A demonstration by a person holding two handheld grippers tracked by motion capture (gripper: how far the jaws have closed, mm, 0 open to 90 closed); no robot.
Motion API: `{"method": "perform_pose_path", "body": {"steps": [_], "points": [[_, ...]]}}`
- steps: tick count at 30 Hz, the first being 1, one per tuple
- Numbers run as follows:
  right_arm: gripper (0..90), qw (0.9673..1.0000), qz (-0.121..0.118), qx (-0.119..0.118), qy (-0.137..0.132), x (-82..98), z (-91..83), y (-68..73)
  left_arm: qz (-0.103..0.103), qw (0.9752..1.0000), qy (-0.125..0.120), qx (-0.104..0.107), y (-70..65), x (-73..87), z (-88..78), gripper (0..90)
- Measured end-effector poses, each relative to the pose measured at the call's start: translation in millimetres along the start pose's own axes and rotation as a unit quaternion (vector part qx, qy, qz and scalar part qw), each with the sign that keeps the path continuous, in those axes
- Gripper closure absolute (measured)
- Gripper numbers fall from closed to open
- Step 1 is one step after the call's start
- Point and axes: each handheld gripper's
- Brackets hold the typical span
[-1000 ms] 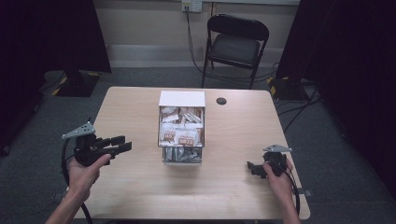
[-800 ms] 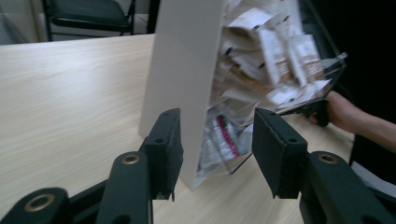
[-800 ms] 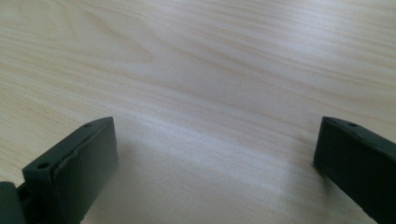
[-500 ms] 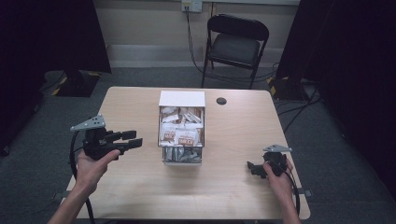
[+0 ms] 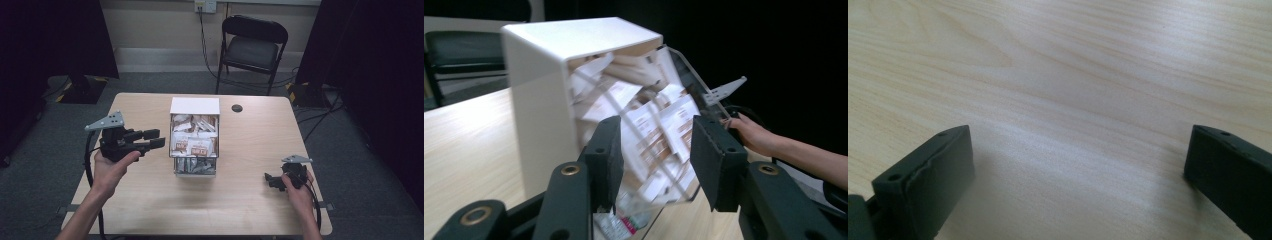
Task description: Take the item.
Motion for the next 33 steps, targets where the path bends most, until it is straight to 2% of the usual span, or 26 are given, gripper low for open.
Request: {"method": "perform_pose_path", "body": {"steps": [1,3,5,7,9,10,11,14,17,21,23,30,31,33], "points": [[0.0,1.0000,0.000,0.000,0.000,0.0,0.0,0.0,0.005,1.0000,0.000,0.007,-2.1,-1.8,2.3,56.1],[0.0,1.0000,0.000,0.000,0.000,0.0,0.0,0.0,0.009,0.9999,0.000,0.007,-4.5,-3.5,4.7,57.1],[0.0,1.0000,0.000,0.000,0.000,0.0,0.0,0.0,0.019,0.9996,-0.006,0.022,-7.6,-7.5,9.9,58.3],[0.0,1.0000,0.000,0.000,0.000,0.0,0.0,0.0,0.025,0.9994,-0.005,0.022,-9.2,-10.6,14.9,60.0],[0.0,1.0000,0.000,0.000,0.000,0.0,0.0,0.0,0.022,0.9993,-0.006,0.030,-9.5,-12.6,19.7,61.3],[0.0,1.0000,0.000,0.000,0.000,0.0,0.0,0.0,0.019,0.9990,-0.002,0.040,-9.6,-14.6,25.1,61.8],[0.0,1.0000,0.000,0.000,0.000,0.0,0.0,0.0,0.019,0.9990,-0.002,0.040,-9.6,-14.6,25.1,63.0],[0.0,1.0000,0.000,0.000,0.000,0.0,0.0,0.0,0.022,0.9984,0.012,0.051,-9.3,-15.9,36.9,64.8],[0.0,1.0000,0.000,0.000,0.000,0.0,0.0,0.0,0.029,0.9982,0.015,0.049,-8.2,-15.7,42.2,65.5],[0.0,1.0000,0.000,0.000,0.000,0.0,0.0,0.0,0.028,0.9979,0.025,0.053,-4.6,-14.9,50.4,64.8],[0.0,1.0000,0.000,0.000,0.000,0.0,0.0,-0.1,0.036,0.9980,0.033,0.041,-5.3,-14.3,56.3,63.2],[0.0,1.0000,0.000,0.000,0.000,0.0,0.0,0.0,0.035,0.9969,0.056,0.043,-3.3,-17.5,67.6,60.9],[0.0,1.0000,0.000,0.000,0.000,0.1,0.0,0.1,0.034,0.9965,0.064,0.042,-2.3,-17.5,69.5,61.0],[0.0,1.0000,0.000,0.000,0.000,0.1,0.0,0.1,0.036,0.9961,0.067,0.045,-2.0,-17.4,70.0,62.6]]}}
Point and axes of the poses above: each handheld gripper's, and its own axes: z roughly forward along the jaws, x roughly out of its underside, y roughly to its left, and after that the axes turned 6 degrees about -z, right-handed
